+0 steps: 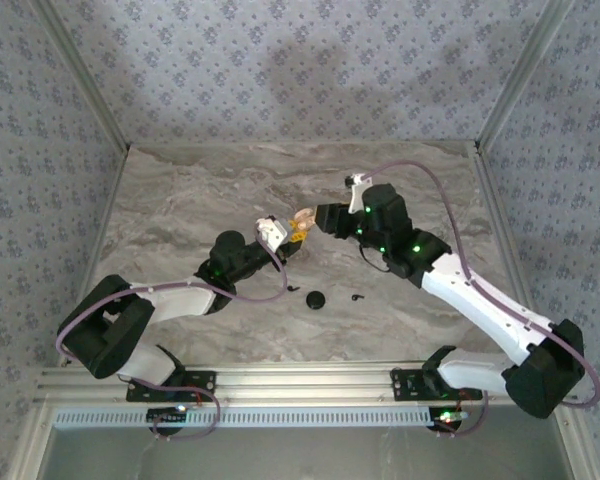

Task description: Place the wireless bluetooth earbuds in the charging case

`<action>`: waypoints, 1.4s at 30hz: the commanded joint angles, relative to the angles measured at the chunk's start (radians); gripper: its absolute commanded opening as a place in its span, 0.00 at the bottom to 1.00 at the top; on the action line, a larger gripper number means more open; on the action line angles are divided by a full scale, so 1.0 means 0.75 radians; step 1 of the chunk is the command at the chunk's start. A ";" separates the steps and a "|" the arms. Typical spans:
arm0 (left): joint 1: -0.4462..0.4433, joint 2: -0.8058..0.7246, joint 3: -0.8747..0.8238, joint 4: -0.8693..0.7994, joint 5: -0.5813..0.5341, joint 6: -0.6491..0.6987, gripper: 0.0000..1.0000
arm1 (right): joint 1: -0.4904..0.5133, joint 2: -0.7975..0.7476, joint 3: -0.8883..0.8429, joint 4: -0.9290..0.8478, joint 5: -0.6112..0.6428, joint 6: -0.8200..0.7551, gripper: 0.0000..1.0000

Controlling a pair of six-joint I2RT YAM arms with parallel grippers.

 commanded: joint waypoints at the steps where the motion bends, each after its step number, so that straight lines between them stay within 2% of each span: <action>1: 0.007 -0.014 0.004 0.044 0.032 -0.018 0.11 | -0.063 -0.026 -0.076 0.049 -0.192 0.109 0.43; 7: 0.008 -0.016 0.006 0.046 0.040 -0.020 0.11 | -0.158 0.023 -0.184 0.218 -0.383 0.286 0.35; 14: 0.016 -0.027 0.005 0.036 0.040 -0.019 0.11 | -0.178 0.091 -0.215 0.337 -0.449 0.364 0.30; 27: 0.018 -0.035 0.003 0.032 0.042 -0.019 0.11 | -0.177 0.162 -0.217 0.439 -0.498 0.408 0.17; 42: 0.017 -0.035 0.003 0.032 0.047 -0.022 0.11 | -0.124 0.171 -0.224 0.443 -0.480 0.420 0.13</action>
